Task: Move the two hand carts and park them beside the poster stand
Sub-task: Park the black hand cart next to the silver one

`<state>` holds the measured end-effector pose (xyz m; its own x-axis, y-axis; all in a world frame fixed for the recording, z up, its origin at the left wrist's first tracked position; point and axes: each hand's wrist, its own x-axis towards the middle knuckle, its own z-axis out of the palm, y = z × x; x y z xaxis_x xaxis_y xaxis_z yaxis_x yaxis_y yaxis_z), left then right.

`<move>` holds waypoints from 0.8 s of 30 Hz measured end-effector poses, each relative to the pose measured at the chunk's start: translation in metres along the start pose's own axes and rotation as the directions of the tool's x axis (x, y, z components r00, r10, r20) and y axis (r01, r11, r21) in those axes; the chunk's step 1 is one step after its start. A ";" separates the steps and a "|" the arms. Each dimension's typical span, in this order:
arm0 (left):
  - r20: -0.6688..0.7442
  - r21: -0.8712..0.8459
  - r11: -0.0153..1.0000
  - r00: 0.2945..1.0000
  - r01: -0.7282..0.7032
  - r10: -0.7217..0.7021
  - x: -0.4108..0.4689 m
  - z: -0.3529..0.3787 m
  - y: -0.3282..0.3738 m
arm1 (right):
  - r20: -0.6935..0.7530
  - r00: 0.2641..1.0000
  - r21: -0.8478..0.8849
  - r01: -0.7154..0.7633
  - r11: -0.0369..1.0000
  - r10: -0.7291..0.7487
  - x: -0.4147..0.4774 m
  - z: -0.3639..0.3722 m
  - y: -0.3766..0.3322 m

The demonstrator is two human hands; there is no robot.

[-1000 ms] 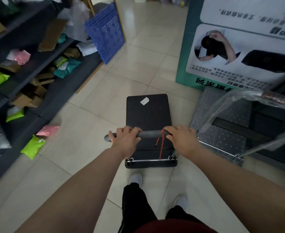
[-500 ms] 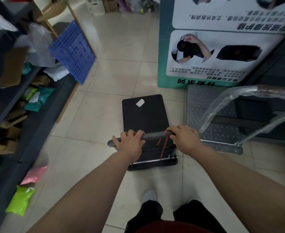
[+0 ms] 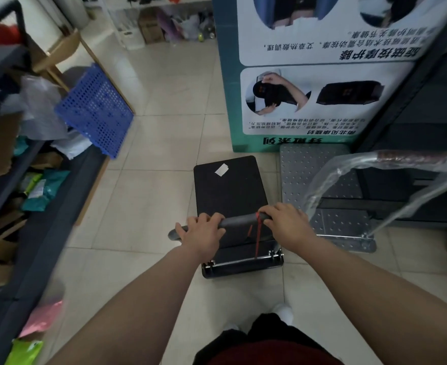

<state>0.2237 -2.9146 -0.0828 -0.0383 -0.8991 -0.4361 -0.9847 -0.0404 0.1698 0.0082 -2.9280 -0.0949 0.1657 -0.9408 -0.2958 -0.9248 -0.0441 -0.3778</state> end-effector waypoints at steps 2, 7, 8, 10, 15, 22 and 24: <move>-0.010 0.020 1.000 1.000 -0.019 0.020 0.009 -0.004 0.008 | 0.006 1.000 -0.002 -0.008 1.000 0.008 0.007 -0.005 0.007; 0.006 0.039 0.998 0.998 -0.056 0.056 0.030 -0.012 0.018 | 0.019 0.999 -0.002 -0.042 0.999 0.042 0.019 -0.015 0.019; 0.009 0.042 0.997 0.998 -0.065 0.065 0.035 -0.014 0.018 | 0.010 0.999 0.005 -0.047 0.999 0.047 0.021 -0.015 0.020; 0.015 0.057 0.995 0.996 -0.085 0.084 0.047 -0.019 0.016 | -0.006 0.999 0.004 -0.053 0.999 0.053 0.027 -0.016 0.020; 0.030 0.084 0.989 0.992 -0.121 0.119 0.071 -0.032 0.011 | -0.030 0.996 0.034 -0.088 0.996 0.089 0.044 -0.017 0.016; 0.042 0.082 0.982 0.985 -0.171 0.168 0.101 -0.046 0.005 | 0.025 0.989 0.054 -0.150 0.987 0.149 0.070 -0.029 0.008; 0.045 0.089 0.979 0.983 -0.184 0.180 0.109 -0.051 0.003 | 0.050 0.985 0.071 -0.169 0.983 0.165 0.078 -0.033 0.006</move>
<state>0.2249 -3.0350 -0.0852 -0.2228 -0.8709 -0.4380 -0.9720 0.1642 0.1681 0.0042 -3.0125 -0.0909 0.0276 -0.9170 -0.3980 -0.9129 0.1391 -0.3838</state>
